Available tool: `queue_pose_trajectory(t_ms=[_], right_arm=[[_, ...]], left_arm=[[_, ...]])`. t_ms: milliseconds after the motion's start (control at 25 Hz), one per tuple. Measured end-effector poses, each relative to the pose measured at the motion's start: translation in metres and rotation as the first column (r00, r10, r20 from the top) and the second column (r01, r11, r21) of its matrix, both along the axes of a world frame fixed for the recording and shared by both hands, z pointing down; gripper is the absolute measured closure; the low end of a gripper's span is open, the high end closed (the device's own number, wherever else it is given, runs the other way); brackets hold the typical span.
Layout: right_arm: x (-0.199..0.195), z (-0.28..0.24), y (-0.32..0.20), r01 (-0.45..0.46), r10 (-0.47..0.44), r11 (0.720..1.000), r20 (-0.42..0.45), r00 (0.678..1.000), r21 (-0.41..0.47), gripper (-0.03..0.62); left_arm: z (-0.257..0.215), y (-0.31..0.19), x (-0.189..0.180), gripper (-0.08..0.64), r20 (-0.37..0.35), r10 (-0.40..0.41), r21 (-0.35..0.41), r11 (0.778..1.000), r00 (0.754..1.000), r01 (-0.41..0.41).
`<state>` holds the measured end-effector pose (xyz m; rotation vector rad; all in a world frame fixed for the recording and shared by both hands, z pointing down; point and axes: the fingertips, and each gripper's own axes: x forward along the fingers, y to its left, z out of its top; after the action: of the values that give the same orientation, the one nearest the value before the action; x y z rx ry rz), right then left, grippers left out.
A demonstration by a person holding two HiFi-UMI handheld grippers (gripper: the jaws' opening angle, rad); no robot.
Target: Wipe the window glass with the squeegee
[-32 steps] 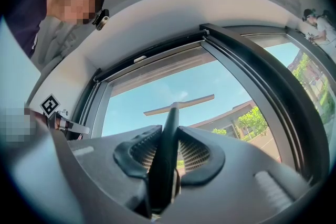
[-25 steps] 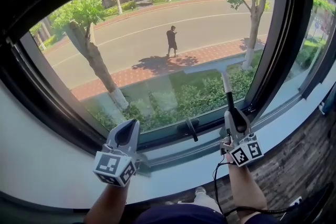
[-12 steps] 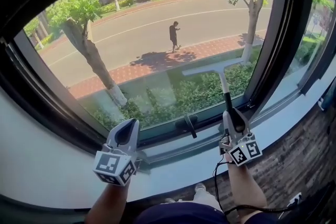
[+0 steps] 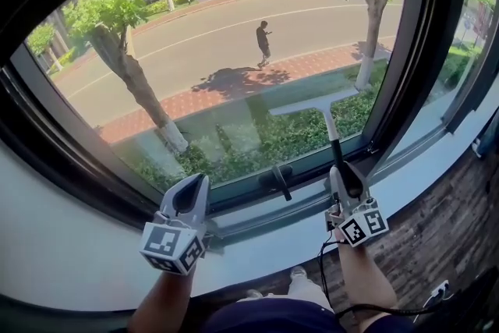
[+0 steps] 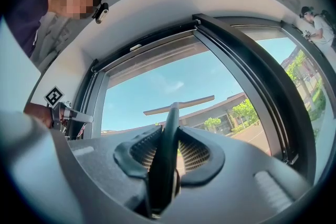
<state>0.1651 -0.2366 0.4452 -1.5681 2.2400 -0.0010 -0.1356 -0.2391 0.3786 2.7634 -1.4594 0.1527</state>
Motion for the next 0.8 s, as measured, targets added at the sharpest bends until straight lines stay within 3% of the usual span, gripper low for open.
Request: queue_pose_trajectory(t_ms=[800], right_arm=[[0.002, 0.041, 0.006, 0.004, -0.003, 0.996, 0.005, 1.000, -0.088, 0.491]], left_arm=[[0.010, 0.004, 0.009, 0.569, 0.014, 0.016, -0.039, 0.999, 1.000, -0.015]])
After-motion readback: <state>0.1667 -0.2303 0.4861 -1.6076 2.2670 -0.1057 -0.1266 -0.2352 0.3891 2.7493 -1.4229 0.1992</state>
